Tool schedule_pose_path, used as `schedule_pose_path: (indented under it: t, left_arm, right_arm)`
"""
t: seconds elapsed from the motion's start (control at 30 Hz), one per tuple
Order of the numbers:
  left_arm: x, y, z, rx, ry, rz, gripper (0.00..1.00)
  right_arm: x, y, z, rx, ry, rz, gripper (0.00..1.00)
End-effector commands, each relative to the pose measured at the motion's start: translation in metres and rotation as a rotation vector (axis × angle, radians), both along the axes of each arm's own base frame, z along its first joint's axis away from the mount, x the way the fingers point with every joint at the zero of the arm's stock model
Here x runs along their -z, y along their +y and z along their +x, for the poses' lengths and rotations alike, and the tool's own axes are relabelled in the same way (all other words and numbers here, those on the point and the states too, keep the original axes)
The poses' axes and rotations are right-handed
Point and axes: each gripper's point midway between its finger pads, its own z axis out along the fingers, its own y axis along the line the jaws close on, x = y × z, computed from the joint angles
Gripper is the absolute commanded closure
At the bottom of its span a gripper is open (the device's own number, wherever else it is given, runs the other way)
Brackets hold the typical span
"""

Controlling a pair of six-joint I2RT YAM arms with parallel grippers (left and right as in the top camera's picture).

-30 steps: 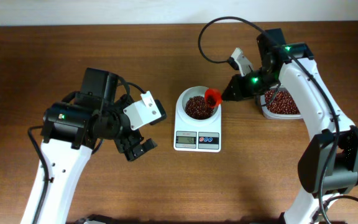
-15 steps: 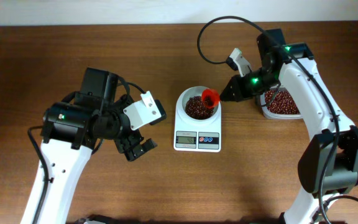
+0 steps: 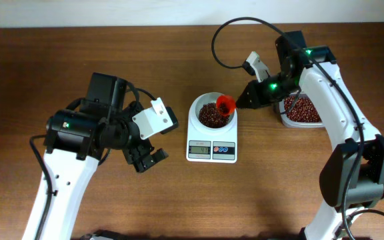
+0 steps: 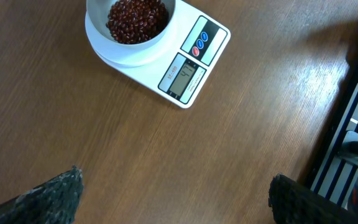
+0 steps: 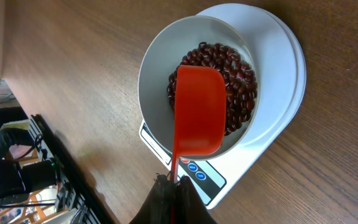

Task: Scoop and weigh 50g on scale
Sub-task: 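Tilt the red scoop slowly to pour beans into the bowl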

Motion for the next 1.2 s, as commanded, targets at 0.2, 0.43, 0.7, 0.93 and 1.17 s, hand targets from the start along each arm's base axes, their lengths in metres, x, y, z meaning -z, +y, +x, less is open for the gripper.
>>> schedule_pose_path:
  t: [0.2,0.43,0.7,0.93,1.17]
  left_arm:
    - [-0.002,0.001,-0.003,0.004,-0.011,-0.003,0.01]
    - [-0.002,0.001,-0.003,0.004,-0.011,-0.003,0.01]
    - [-0.002,0.001,-0.003,0.004,-0.011,-0.003,0.01]
    - [-0.002,0.001,-0.003,0.004,-0.011,-0.003,0.01]
    - [-0.002,0.001,-0.003,0.004,-0.011,-0.003,0.01]
  right_arm:
    - [-0.013,0.001,0.002,0.002,-0.038,-0.002,0.96]
    - [-0.034,0.022,-0.005,-0.101,-0.088,0.171,0.96]
    - [-0.01,-0.001,0.006,0.054,-0.009,-0.02,0.96]
    - [-0.012,0.001,0.005,0.049,-0.007,0.001,0.96]
    - [-0.006,-0.004,0.006,0.062,0.0,-0.04,0.96]
